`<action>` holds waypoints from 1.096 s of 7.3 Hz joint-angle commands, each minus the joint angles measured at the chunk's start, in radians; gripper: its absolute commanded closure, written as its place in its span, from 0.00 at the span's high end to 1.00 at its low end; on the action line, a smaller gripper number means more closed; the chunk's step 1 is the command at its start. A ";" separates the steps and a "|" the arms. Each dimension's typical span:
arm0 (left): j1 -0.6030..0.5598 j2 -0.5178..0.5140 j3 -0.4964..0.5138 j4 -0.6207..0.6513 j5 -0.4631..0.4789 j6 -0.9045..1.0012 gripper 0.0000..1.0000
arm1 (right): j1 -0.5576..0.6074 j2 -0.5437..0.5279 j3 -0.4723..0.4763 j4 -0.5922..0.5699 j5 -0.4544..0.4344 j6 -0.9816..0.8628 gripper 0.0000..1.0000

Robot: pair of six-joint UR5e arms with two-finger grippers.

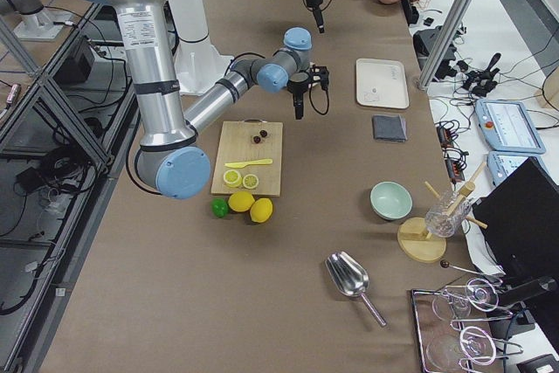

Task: Place red cherry on plate
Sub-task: 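Move the right gripper over the cherries while the left gripper lifts away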

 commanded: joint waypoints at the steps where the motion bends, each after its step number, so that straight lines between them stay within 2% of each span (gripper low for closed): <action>1: -0.013 0.001 0.004 0.002 0.000 0.020 0.98 | -0.095 -0.114 -0.004 0.150 -0.034 0.004 0.99; 2: -0.014 0.001 0.004 0.004 0.002 0.020 0.98 | -0.131 -0.136 -0.005 0.198 -0.057 0.005 0.99; 4: -0.016 0.001 0.004 0.004 0.003 0.020 0.98 | -0.190 -0.138 -0.007 0.198 -0.114 0.007 0.99; 8: -0.011 0.001 0.009 0.005 0.005 0.020 0.98 | -0.207 -0.161 -0.021 0.198 -0.123 0.005 0.98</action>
